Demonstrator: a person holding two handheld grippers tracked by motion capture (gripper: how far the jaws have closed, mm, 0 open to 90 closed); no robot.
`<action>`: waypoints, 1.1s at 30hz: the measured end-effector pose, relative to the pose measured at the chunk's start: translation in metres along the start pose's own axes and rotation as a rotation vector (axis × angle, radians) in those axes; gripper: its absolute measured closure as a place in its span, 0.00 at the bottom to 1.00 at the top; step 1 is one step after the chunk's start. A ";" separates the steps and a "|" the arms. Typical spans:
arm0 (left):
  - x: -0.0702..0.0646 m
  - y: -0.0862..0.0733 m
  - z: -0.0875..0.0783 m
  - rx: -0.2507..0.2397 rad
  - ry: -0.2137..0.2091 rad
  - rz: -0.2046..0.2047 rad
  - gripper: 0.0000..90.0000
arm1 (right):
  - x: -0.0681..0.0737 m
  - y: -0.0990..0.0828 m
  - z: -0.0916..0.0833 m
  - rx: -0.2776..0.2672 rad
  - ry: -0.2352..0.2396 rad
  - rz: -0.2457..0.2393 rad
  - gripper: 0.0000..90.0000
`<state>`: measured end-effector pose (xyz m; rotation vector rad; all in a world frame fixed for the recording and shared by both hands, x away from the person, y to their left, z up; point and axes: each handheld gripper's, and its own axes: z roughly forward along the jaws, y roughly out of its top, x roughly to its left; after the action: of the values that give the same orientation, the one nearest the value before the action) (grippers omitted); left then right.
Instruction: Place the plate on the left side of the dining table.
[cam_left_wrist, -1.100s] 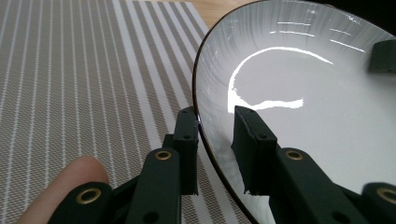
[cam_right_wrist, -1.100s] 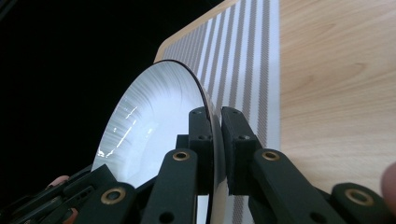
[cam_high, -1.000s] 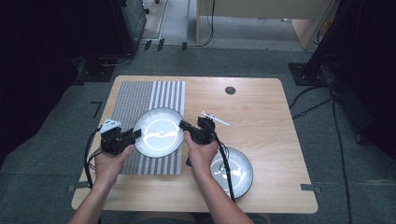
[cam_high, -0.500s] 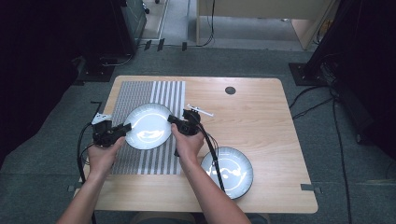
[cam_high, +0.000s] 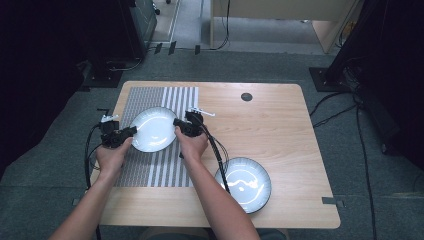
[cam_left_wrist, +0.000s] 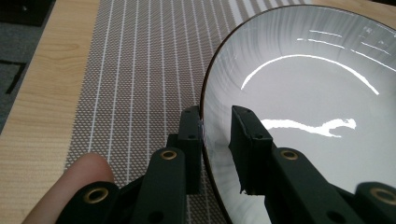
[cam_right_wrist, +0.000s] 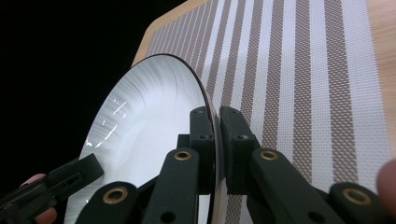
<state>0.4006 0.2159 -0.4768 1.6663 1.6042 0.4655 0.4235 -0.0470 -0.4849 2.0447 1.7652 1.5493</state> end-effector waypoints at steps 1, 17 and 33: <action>0.001 0.000 0.002 0.002 0.001 -0.006 0.84 | 0.000 0.000 0.003 0.001 -0.004 -0.001 0.95; 0.006 0.012 0.032 0.051 0.014 -0.064 0.88 | -0.018 0.013 0.033 0.036 -0.013 -0.005 0.95; 0.002 0.009 0.040 0.062 0.017 -0.028 0.88 | -0.031 0.012 0.041 0.071 -0.042 -0.017 0.93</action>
<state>0.4355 0.2075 -0.4968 1.6878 1.6669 0.4205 0.4638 -0.0523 -0.5184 2.0707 1.8432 1.4494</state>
